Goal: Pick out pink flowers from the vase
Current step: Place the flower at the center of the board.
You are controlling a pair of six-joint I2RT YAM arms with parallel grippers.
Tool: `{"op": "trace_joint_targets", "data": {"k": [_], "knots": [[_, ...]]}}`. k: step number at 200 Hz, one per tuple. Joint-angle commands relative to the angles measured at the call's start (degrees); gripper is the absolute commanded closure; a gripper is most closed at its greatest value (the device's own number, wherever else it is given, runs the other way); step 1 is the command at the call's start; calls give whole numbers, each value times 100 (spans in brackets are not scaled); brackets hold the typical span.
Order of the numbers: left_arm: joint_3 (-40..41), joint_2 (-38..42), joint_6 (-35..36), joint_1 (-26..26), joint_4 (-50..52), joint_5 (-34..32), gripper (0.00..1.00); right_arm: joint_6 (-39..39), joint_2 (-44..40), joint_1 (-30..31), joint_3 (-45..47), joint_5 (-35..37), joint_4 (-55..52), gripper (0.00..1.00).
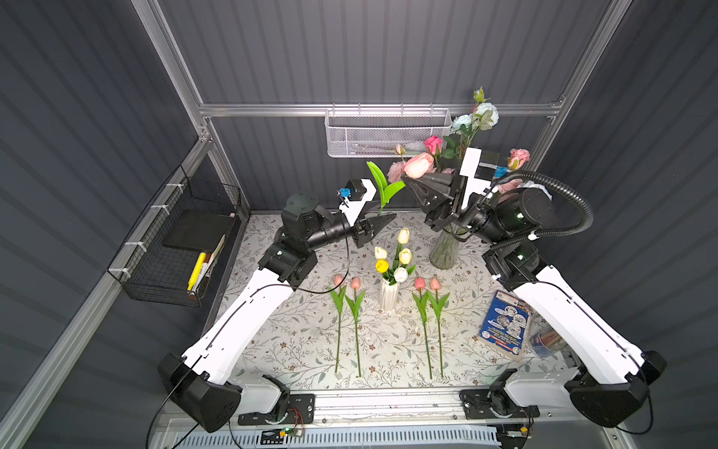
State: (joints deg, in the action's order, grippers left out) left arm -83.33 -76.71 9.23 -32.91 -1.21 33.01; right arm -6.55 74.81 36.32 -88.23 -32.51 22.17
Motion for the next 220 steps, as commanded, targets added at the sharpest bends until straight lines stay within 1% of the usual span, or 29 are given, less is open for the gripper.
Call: {"op": "trace_joint_targets", "data": {"k": [1,13,25,27,32,47,55,62,69,82,87,101,107,109,120,134,150,159,164,169,171,173,176,179,185,199,208,220], "knots": [[102,159,-119,30,-28,160,63,139,-111,42,-28,91,11,90],[169,219,-130,30,-80,170,70,186,-114,51,-13,96,-19,90],[177,290,-149,39,-152,136,75,224,-125,58,20,131,-54,90],[333,306,-154,39,-165,131,76,228,-124,55,23,131,-55,90],[409,321,-165,39,-185,118,78,233,-126,52,45,139,-55,90],[449,333,-163,52,-193,117,91,229,-147,56,94,168,-47,90],[457,325,-164,64,-193,131,100,215,-144,60,112,166,-46,89],[458,323,-172,73,-191,119,100,209,-152,67,125,151,-38,85],[472,315,-187,90,-194,86,100,206,-165,70,149,140,-13,76],[556,351,-275,161,-231,-31,100,167,-251,70,275,240,41,48],[638,393,-340,214,-287,-53,100,158,-307,75,346,296,33,41],[998,617,-575,409,-537,-195,100,151,-474,81,612,421,-18,29],[1188,739,-701,490,-648,-299,100,162,-478,82,738,438,-44,27],[1251,779,-734,518,-677,-345,100,169,-617,79,779,450,-52,26],[1550,991,-899,598,-687,-710,100,107,-827,77,1015,496,-96,25],[1767,1241,-1204,601,-375,-1667,100,13,-1040,82,1273,476,-188,25],[1841,1485,-1544,595,339,-2652,100,-124,-1268,103,1516,477,-402,25],[1804,1556,-1725,599,904,-3113,100,-164,-1425,118,1608,656,-686,25],[1779,1575,-1847,601,1236,-3346,100,-217,-1511,128,1641,816,-900,23],[1771,1591,-1958,601,1568,-3530,100,-312,-1596,126,1656,996,-1154,19],[1773,1596,-2006,599,1696,-3583,100,-374,-1630,123,1658,1134,-1240,14],[1780,1606,-2044,601,1803,-3638,100,-462,-1663,126,1659,1232,-1377,5],[1800,1617,-2094,601,1988,-3702,100,-558,-1703,129,1650,1365,-1539,2],[1837,1624,-2130,599,2121,-3732,100,-611,-1740,124,1632,1614,-1745,1],[1965,1669,-2250,601,2329,-3752,100,-618,-1809,118,1577,1854,-2167,1],[2449,1809,-2545,601,2541,-3777,100,-480,-1945,114,1467,2123,-3028,1],[2741,1876,-2798,608,2641,-3849,100,-427,-2026,106,1515,2239,-3305,1],[3070,1880,-3007,610,2753,-3840,100,-532,-2170,104,1698,2377,-3339,1]]}}
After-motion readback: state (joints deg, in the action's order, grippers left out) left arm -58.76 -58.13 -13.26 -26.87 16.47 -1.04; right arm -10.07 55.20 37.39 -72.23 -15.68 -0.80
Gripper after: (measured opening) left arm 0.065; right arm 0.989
